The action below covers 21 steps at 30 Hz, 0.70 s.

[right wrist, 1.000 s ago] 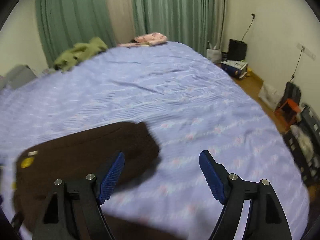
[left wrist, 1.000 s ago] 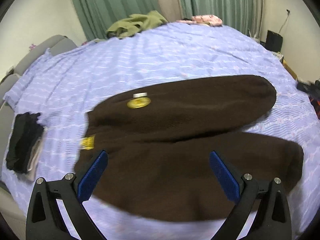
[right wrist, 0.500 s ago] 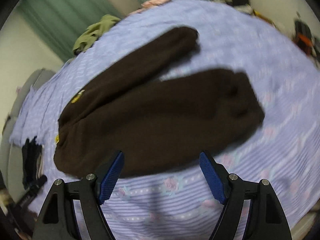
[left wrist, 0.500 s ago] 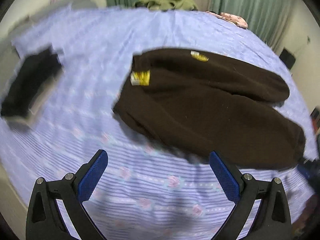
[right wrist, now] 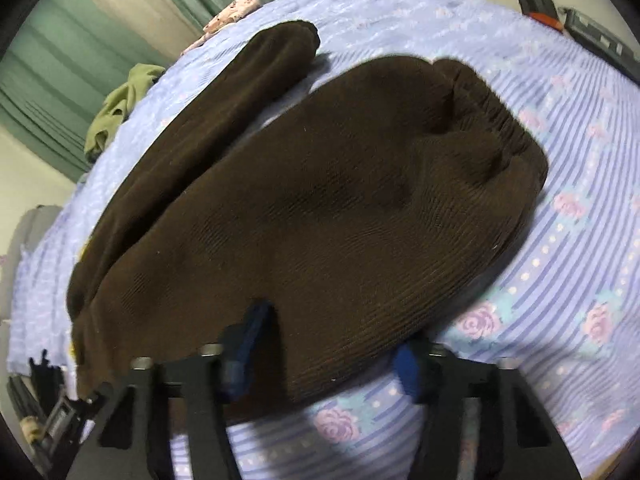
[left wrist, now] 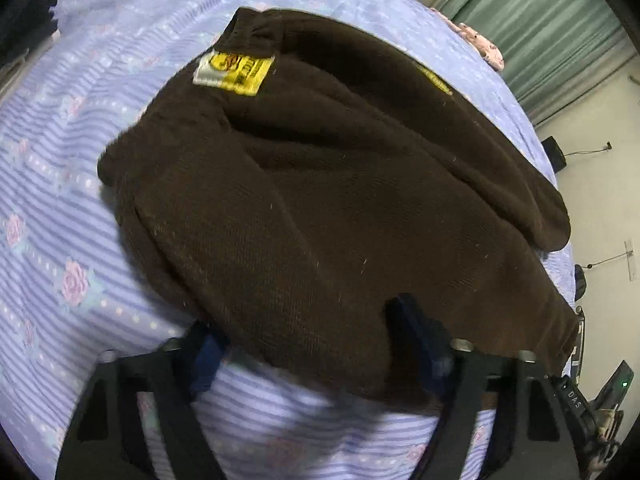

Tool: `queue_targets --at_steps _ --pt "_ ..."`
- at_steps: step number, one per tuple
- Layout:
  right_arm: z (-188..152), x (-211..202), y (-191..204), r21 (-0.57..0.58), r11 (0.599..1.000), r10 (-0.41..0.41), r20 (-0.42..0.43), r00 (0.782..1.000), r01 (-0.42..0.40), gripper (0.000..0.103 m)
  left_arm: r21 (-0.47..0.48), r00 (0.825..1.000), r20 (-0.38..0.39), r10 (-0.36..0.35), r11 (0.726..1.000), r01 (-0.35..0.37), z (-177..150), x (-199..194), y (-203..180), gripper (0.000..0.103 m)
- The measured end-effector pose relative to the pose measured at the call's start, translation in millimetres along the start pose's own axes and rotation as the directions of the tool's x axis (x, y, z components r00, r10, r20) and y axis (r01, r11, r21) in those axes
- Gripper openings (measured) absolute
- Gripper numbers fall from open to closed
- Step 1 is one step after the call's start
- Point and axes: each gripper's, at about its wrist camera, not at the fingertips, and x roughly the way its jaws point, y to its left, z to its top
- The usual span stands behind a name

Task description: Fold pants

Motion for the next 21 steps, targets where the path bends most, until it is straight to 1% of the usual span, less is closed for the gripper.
queue_targets --at_steps 1,2,3,5,9,13,15,18,21 --pt "1.7 -3.6 2.5 -0.004 1.000 -0.004 0.000 1.000 0.004 0.032 0.020 1.000 -0.001 -0.004 1.000 0.004 0.5 -3.7 -2.1 0.050" --pt "3.8 -8.1 5.2 -0.004 1.000 -0.016 -0.007 1.000 0.016 0.024 0.031 1.000 -0.005 -0.001 1.000 0.001 0.4 -7.5 -3.8 0.043" --pt "5.7 -14.3 7.7 0.005 1.000 -0.025 -0.012 1.000 0.025 0.021 0.044 1.000 -0.005 0.003 0.999 -0.002 -0.4 -14.1 -5.6 0.040" --pt "5.6 -32.8 11.7 0.002 0.999 -0.037 0.001 0.999 0.037 0.018 0.058 1.000 -0.006 -0.002 0.998 0.003 -0.5 -24.6 -5.9 0.035" --pt "-5.6 -76.7 25.8 -0.053 0.996 -0.073 0.034 0.997 0.075 0.016 0.040 1.000 -0.019 -0.021 0.999 0.021 -3.4 -49.7 2.2 0.031" --pt "-15.7 -105.2 37.3 -0.071 0.993 -0.096 0.038 0.995 0.099 0.016 0.043 0.999 -0.031 -0.018 0.999 0.019 0.1 -69.4 7.9 0.030" --pt "-15.8 -110.1 39.2 -0.057 0.992 -0.107 0.023 0.994 0.108 0.016 0.060 1.000 -0.030 0.000 0.998 0.001 6.5 -74.6 4.5 0.030" --pt "-9.7 -116.1 38.0 -0.011 0.995 -0.095 0.001 0.995 0.095 0.016 0.081 1.000 -0.006 0.012 0.997 -0.012 15.4 -88.7 -5.5 0.029" --pt "5.0 -134.4 42.5 0.014 0.996 -0.087 0.024 0.996 0.086 0.016 0.060 1.000 -0.004 0.020 0.998 -0.020 20.7 -101.7 -14.2 0.028"
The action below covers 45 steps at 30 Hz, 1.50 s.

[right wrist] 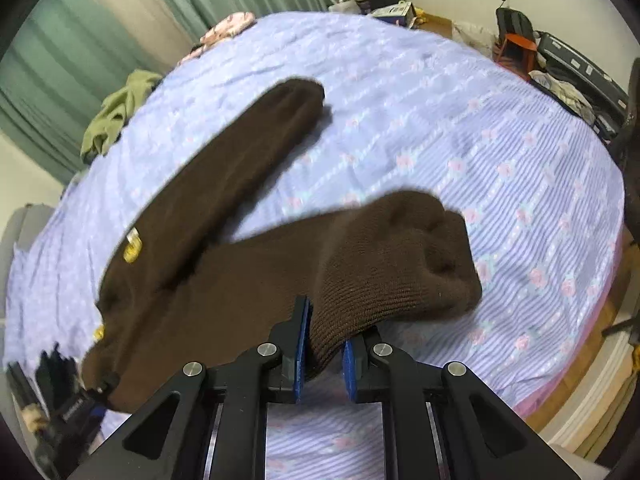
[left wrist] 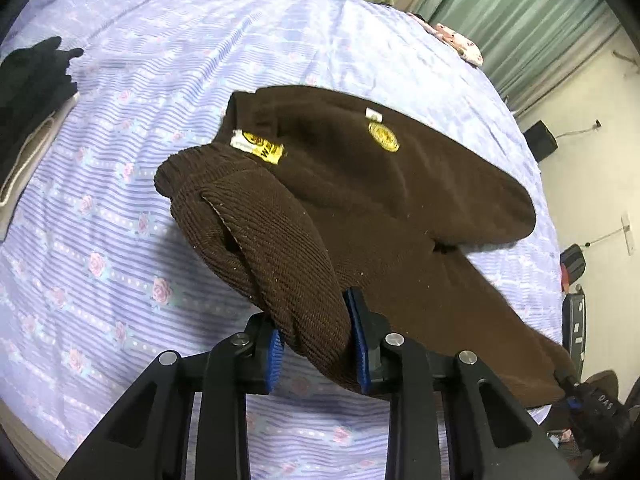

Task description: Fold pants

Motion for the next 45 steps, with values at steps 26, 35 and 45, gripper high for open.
queue_targets --at_steps 26,35,45 --pt "189.9 124.1 101.0 -0.008 0.997 0.070 -0.054 0.996 -0.071 0.015 -0.265 0.988 -0.026 0.154 0.952 -0.155 180.7 69.7 -49.9 0.028" --pt "217.6 213.4 133.8 -0.068 0.997 0.039 -0.105 0.994 -0.046 0.016 -0.226 0.976 -0.103 0.193 0.951 -0.211 211.4 134.1 -43.9 0.050" --pt "229.4 166.0 147.5 -0.177 0.977 0.120 0.011 0.993 -0.116 0.066 -0.123 0.993 0.015 0.120 0.985 -0.118 216.5 64.1 -71.3 0.101"
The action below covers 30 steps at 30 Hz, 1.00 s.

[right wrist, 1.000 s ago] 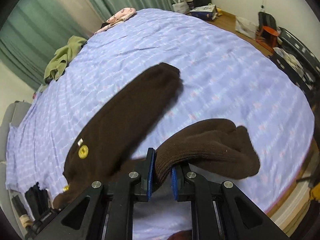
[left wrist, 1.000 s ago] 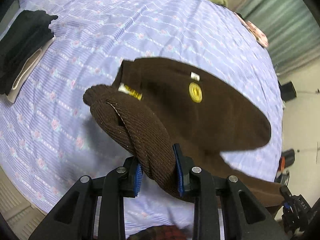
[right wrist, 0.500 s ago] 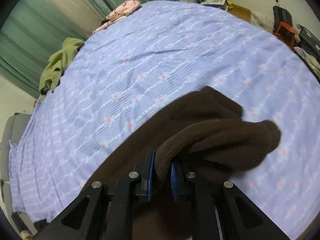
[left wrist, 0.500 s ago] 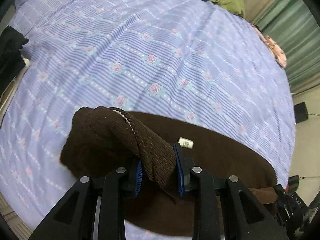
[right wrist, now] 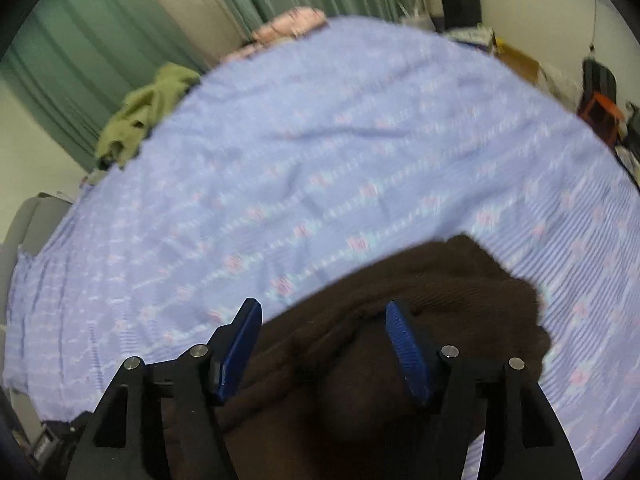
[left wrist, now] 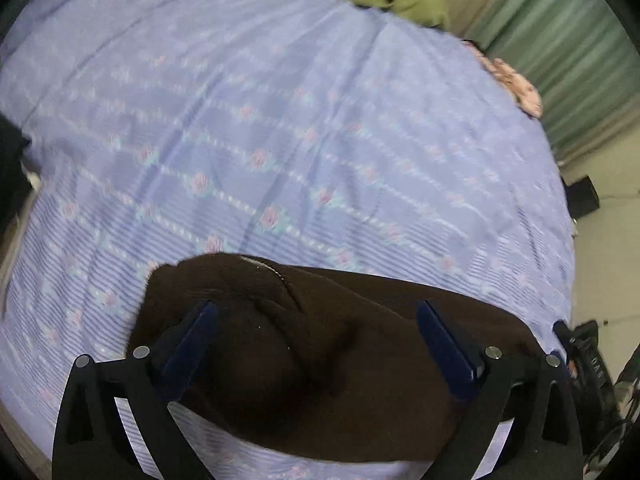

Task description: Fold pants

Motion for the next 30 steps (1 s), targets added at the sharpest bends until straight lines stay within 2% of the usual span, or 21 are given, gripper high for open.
queue_targets --at_steps 3,4,5,6,8,9,10,11,13,15,19,22,23,24,26,27,28,29,30 --pt "1.0 -39.8 1.5 -0.058 0.998 0.019 0.075 0.997 -0.014 0.068 0.190 0.998 0.053 -0.041 0.981 0.030 -1.5 -18.6 -20.7 0.103" --pt "-0.3 -48.6 -0.2 -0.080 0.997 0.015 0.092 0.996 -0.008 0.070 0.318 0.996 0.055 -0.065 0.947 0.044 -5.2 -19.5 -34.7 0.103" --pt "-2.1 -58.5 -5.4 -0.104 0.995 0.012 0.110 0.994 0.000 0.074 0.429 0.996 0.052 -0.072 0.902 0.043 -8.8 -18.6 -48.7 0.103" --pt "-4.0 -65.9 -12.6 -0.126 0.992 0.014 0.120 0.993 0.001 0.075 0.548 0.995 0.055 -0.081 0.836 0.038 -15.0 -17.0 -61.4 0.103" --pt "-7.2 -72.3 -28.1 -0.164 0.986 -0.001 0.122 0.993 0.021 0.075 0.758 0.992 0.056 -0.116 0.652 0.033 -32.7 -8.9 -90.4 0.103" --pt "-8.2 -73.5 -38.0 -0.181 0.983 -0.017 0.119 0.993 0.038 0.075 0.805 0.990 0.065 -0.124 0.593 0.022 -38.7 -3.8 -99.5 0.103" --pt "-9.6 -72.7 -48.3 -0.199 0.978 -0.042 0.114 0.993 0.064 0.075 0.855 0.990 0.049 -0.129 0.518 0.025 -44.9 6.0 -111.2 0.103" --pt "-10.8 -69.8 -59.0 -0.211 0.973 -0.069 0.104 0.992 0.090 0.075 0.884 0.992 0.014 -0.123 0.465 0.045 -47.5 17.7 -121.8 0.102" --pt "-13.0 -62.6 -74.8 -0.226 0.968 -0.092 0.079 0.993 0.108 0.075 0.903 0.993 -0.058 -0.102 0.418 0.096 -48.2 40.4 -135.9 0.098" --pt "-13.0 -48.8 -86.7 -0.245 0.963 -0.103 0.042 0.994 0.111 0.075 0.894 0.988 -0.132 -0.081 0.422 0.154 -41.9 61.8 -144.0 0.094" --pt "-12.7 -22.9 -94.5 -0.245 0.966 -0.085 0.001 0.996 0.083 0.075 0.858 0.974 -0.222 -0.042 0.467 0.216 -31.7 97.4 -155.2 0.087" --pt "-7.6 -1.9 -97.0 -0.215 0.976 -0.031 -0.039 0.999 0.022 0.074 0.821 0.950 -0.310 -0.027 0.496 0.282 -36.5 113.9 -155.3 0.076" --pt "-7.4 3.6 -97.1 -0.211 0.977 -0.026 -0.046 0.999 0.016 0.068 0.811 0.943 -0.332 -0.021 0.504 0.296 -38.1 119.2 -154.5 0.069" --pt "-7.6 8.8 -97.3 -0.211 0.977 -0.018 -0.052 0.998 0.007 0.055 0.803 0.938 -0.348 -0.013 0.511 0.305 -40.1 123.6 -152.6 0.065" --pt "-11.5 15.3 -96.4 -0.210 0.978 -0.012 -0.070 0.997 -0.003 0.040 0.794 0.930 -0.368 -0.002 0.520 0.315 -45.2 129.9 -148.1 0.041" --pt "-11.9 16.0 -97.3 -0.209 0.978 -0.012 -0.071 0.997 -0.003 0.038 0.793 0.929 -0.370 -0.003 0.520 0.318 -47.7 129.8 -146.6 0.036" --pt "-12.8 14.2 -97.3 -0.212 0.977 -0.021 -0.069 0.997 0.006 0.037 0.796 0.931 -0.364 -0.011 0.515 0.317 -50.0 127.2 -144.8 0.023" --pt "-13.5 10.4 -96.8 -0.212 0.977 -0.023 -0.073 0.997 0.007 0.035 0.798 0.933 -0.360 -0.029 0.508 0.324 -52.0 120.4 -143.4 0.018" --pt "-13.5 3.0 -96.0 -0.211 0.977 -0.016 -0.071 0.997 0.000 0.035 0.798 0.934 -0.355 -0.052 0.504 0.331 -52.1 113.5 -141.6 0.018"
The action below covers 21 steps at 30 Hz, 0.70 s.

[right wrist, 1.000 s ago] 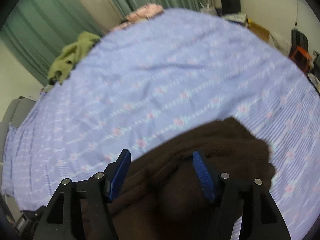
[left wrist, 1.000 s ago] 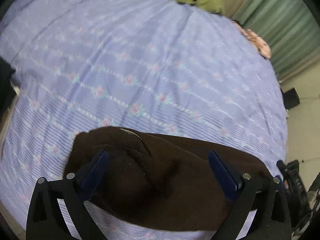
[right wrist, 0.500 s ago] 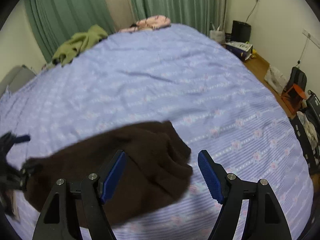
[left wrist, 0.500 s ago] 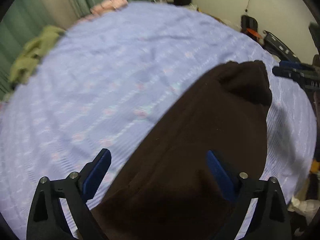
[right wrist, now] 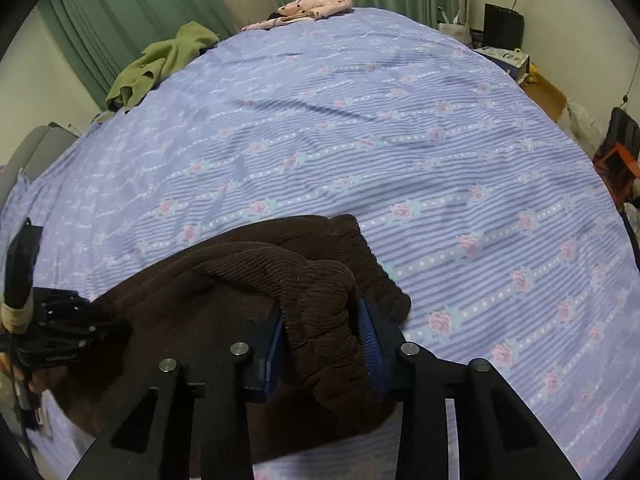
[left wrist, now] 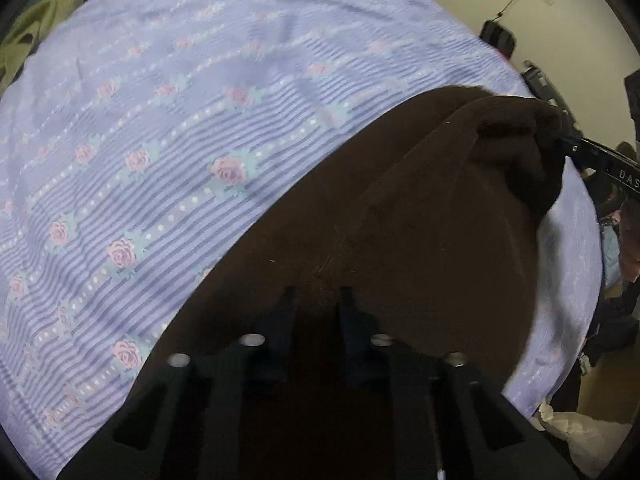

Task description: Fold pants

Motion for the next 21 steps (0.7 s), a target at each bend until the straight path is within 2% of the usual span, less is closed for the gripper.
queue_targets --at_steps 2,5,8,10,12,15,16,18,20,21 --pt "1.9 -16.0 4.4 -0.017 1.000 -0.024 0.013 1.000 0.025 0.035 0.011 0.998 0.066 -0.012 1.000 0.012 -4.3 -20.3 -3.7 0.018" --pt "18.7 -28.5 7.8 -0.046 0.997 -0.066 0.017 0.998 0.067 0.033 0.002 0.995 0.100 0.004 1.000 -0.004 0.9 -33.8 -0.5 0.018" --pt "48.4 -6.6 2.1 -0.013 0.998 -0.060 -0.039 0.997 0.060 0.033 -0.036 0.996 0.078 0.033 0.999 -0.030 12.1 -24.9 12.3 0.018" --pt "63.0 18.9 3.4 -0.031 0.997 -0.066 -0.065 0.996 0.064 0.033 -0.085 0.998 0.057 0.036 0.996 -0.031 18.6 -15.6 25.4 0.018" --pt "69.7 39.2 4.7 -0.038 0.996 -0.081 -0.100 0.992 0.078 0.033 -0.145 0.999 0.029 0.023 0.989 -0.018 23.7 -0.1 35.3 0.018" --pt "73.2 62.3 3.9 -0.038 0.993 -0.113 -0.120 0.986 0.109 0.034 -0.175 0.999 0.005 0.031 0.984 -0.030 25.8 14.3 40.5 0.022" --pt "73.2 65.9 3.9 -0.037 0.992 -0.121 -0.114 0.986 0.117 0.035 -0.185 0.999 0.005 0.040 0.982 -0.039 26.6 15.1 41.7 0.024" --pt "72.7 65.5 4.5 -0.033 0.987 -0.158 -0.095 0.983 0.155 0.055 -0.217 0.999 0.010 0.047 0.975 -0.043 27.7 9.1 43.7 0.031" --pt "71.4 49.1 7.2 -0.030 0.975 -0.220 -0.039 0.975 0.219 0.059 -0.243 0.991 0.058 0.117 0.965 -0.100 26.8 -14.0 41.9 0.051" --pt "70.2 35.2 12.3 -0.035 0.970 -0.238 0.014 0.971 0.239 0.061 -0.247 0.979 0.114 0.167 0.960 -0.135 23.1 -34.1 39.8 0.056"
